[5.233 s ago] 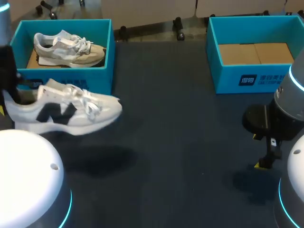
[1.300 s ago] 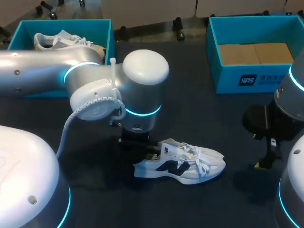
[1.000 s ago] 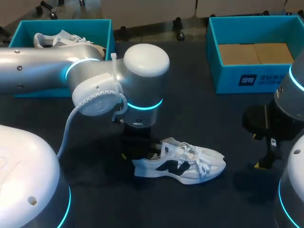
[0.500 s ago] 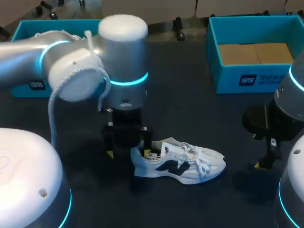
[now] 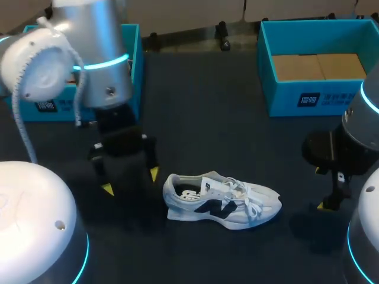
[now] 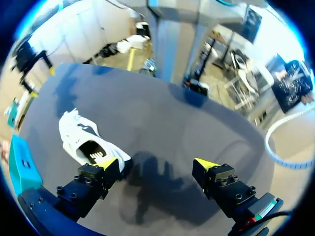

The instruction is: Take the shoe out of the shoebox, open the shoe tongue, remove and reinsert the insole, then place the shoe into the shoebox

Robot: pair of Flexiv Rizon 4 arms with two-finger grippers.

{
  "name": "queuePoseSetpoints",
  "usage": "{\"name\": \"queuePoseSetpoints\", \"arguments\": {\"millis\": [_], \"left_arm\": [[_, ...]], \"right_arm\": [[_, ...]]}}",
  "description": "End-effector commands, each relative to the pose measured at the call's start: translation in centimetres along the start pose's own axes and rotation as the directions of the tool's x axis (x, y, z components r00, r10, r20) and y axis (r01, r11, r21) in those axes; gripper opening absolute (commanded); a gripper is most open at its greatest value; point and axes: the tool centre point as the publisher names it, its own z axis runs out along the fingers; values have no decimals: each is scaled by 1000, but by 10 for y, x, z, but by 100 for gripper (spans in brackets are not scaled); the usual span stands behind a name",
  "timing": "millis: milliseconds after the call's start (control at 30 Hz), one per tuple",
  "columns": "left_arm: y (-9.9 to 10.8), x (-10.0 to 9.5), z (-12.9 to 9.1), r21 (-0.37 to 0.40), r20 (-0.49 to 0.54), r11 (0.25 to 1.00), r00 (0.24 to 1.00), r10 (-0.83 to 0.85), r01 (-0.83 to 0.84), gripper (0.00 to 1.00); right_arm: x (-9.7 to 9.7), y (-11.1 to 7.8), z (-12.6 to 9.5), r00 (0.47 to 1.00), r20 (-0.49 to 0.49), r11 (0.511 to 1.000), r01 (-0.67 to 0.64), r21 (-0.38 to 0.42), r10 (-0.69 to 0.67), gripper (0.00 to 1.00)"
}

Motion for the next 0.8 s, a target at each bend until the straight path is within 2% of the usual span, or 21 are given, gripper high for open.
{"name": "queuePoseSetpoints", "arguments": {"millis": [33, 233, 267, 333, 367, 433, 467, 500, 633, 800], "left_arm": [[8, 6, 2, 122, 79, 990, 993, -84, 74, 100], [8, 6, 2, 122, 79, 990, 993, -84, 74, 100], [9, 12, 3, 90, 194, 987, 970, -146, 131, 100], [11, 22, 0, 202, 254, 955, 930, -267, 219, 100], [13, 23, -1, 229, 277, 940, 909, -312, 253, 100], [18, 23, -3, 307, 263, 902, 883, -388, 305, 100], [21, 22, -4, 312, 310, 888, 847, -431, 338, 100], [23, 22, -4, 339, 315, 869, 827, -466, 360, 100], [32, 25, -6, 448, 298, 813, 796, -527, 370, 100], [38, 23, 8, 551, 278, 744, 758, -590, 378, 100]], "right_arm": [[1, -1, 1, 1000, 3, 1000, 0, -1, 0, 100], [1, -1, 1, 1000, 3, 1000, 0, -1, 0, 100], [1, -1, 1, 1000, 3, 1000, 0, -1, 0, 100], [1, -1, 1, 1000, 3, 1000, 0, -1, 0, 100], [1, -1, 1, 1000, 3, 1000, 0, -1, 0, 100], [1, -1, 1, 1000, 3, 1000, 0, -1, 0, 100], [1, -1, 1, 1000, 3, 1000, 0, -1, 0, 100], [1, -1, 1, 1000, 3, 1000, 0, -1, 0, 100], [1, -1, 1, 1000, 3, 1000, 0, -1, 0, 100], [1, -1, 1, 1000, 3, 1000, 0, -1, 0, 100]]}}
